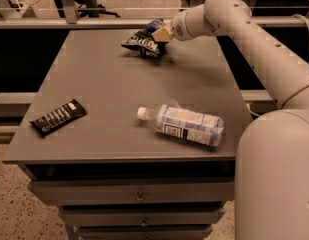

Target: Pick blue chip bag

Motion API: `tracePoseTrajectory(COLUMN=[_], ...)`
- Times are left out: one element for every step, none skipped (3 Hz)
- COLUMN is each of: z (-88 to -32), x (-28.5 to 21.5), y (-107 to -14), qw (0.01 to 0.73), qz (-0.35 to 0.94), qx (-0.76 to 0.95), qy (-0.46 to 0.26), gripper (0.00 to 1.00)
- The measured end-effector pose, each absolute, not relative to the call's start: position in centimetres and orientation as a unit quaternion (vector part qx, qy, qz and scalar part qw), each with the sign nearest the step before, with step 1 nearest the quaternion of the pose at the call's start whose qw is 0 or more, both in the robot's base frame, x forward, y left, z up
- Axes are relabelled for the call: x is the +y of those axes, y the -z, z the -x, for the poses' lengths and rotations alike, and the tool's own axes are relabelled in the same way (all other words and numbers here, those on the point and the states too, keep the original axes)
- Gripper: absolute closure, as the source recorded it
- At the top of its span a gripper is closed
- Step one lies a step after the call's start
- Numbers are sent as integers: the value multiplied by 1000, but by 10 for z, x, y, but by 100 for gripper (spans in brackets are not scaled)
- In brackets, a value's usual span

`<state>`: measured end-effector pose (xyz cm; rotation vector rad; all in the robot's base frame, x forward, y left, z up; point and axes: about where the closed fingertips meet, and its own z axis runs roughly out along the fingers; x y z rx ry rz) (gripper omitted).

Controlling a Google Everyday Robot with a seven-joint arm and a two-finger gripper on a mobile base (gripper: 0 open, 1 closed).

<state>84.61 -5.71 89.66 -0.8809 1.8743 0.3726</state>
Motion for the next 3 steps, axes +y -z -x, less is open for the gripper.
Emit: tracePoseTrajectory(z=[-821,-791,-788], x=[-49,-47,-43], y=[-950,-1009,-1015], qw=[538,588,593], qz=[381,394,398], qx=[736,693,686], qy=[-154,-139,-139], gripper=[100,100,100])
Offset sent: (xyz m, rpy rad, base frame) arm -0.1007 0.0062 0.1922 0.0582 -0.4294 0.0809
